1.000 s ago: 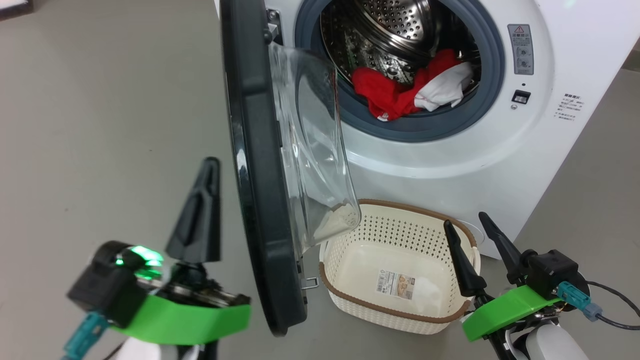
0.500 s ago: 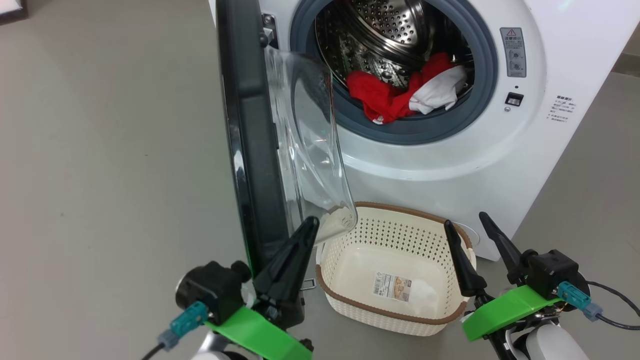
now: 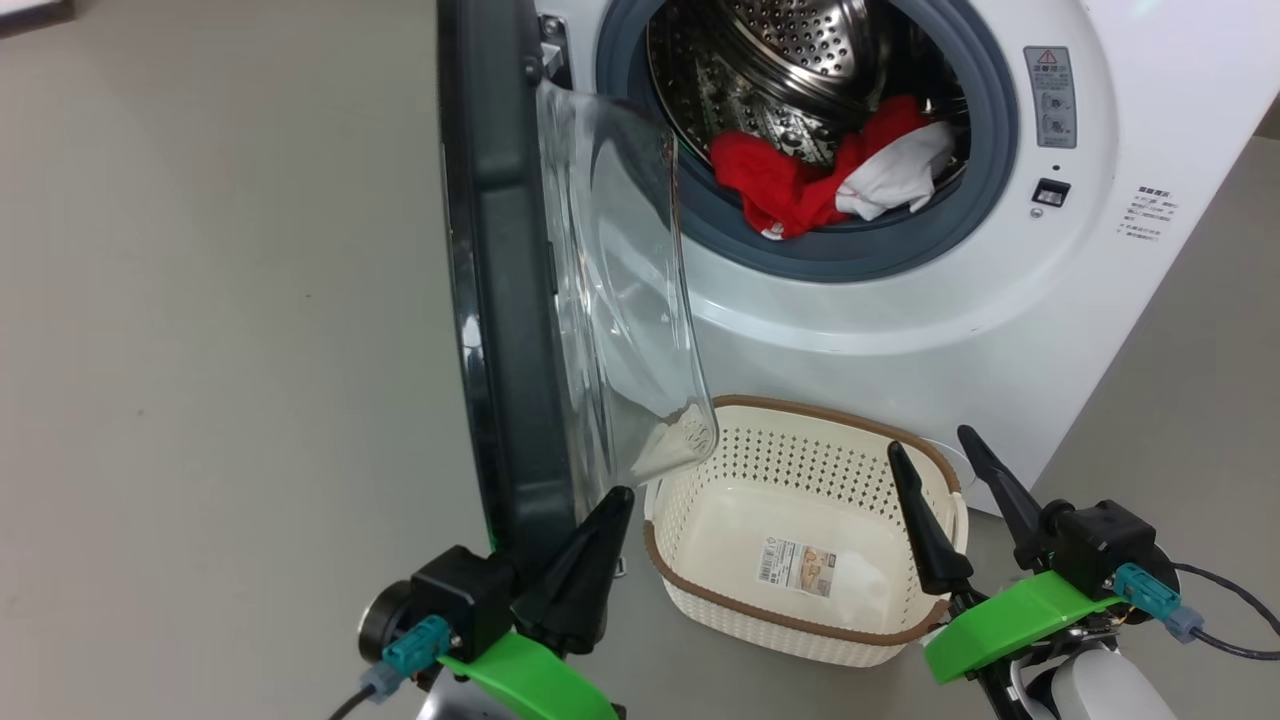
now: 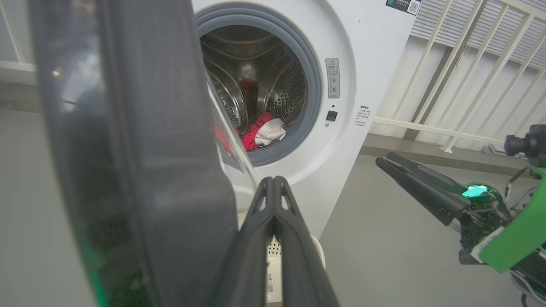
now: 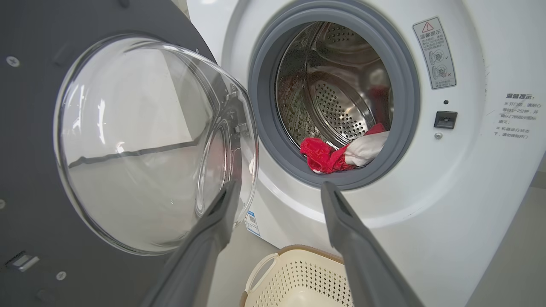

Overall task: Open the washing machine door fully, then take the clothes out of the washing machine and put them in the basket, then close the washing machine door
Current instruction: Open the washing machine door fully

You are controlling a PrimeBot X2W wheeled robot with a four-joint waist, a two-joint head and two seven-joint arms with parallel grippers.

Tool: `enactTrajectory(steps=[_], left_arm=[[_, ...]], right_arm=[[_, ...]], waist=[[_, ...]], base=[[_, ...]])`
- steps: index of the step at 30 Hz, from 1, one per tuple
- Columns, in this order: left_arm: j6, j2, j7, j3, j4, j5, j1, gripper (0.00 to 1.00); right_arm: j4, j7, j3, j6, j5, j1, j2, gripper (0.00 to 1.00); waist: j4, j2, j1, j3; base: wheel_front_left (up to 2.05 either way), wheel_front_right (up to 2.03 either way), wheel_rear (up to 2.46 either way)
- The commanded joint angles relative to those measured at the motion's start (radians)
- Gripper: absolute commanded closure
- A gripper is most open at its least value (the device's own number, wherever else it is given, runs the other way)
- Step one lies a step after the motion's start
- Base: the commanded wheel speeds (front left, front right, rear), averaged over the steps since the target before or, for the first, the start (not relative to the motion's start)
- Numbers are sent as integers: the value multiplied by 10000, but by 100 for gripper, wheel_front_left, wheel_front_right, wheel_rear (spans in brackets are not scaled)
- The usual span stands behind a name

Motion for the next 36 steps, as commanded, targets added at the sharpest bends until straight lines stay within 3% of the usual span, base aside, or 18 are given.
enactTrajectory(steps=[1, 17, 36], left_arm=[[220, 178, 2, 465, -117, 114, -194, 100], [1366, 651, -307, 1486, -487, 267, -78, 100], [2213, 1042, -689, 3038, -111, -403, 40, 100]], right_arm=[[-201, -65, 222, 48, 16, -256, 22, 0], [-116, -65, 177, 48, -70, -363, 22, 0], [174, -65, 487, 48, -332, -883, 22, 0]], waist=[[44, 0, 0, 29], [573, 0, 0, 316], [686, 0, 0, 825]], base=[[0, 0, 0], [0, 0, 0], [0, 0, 0]])
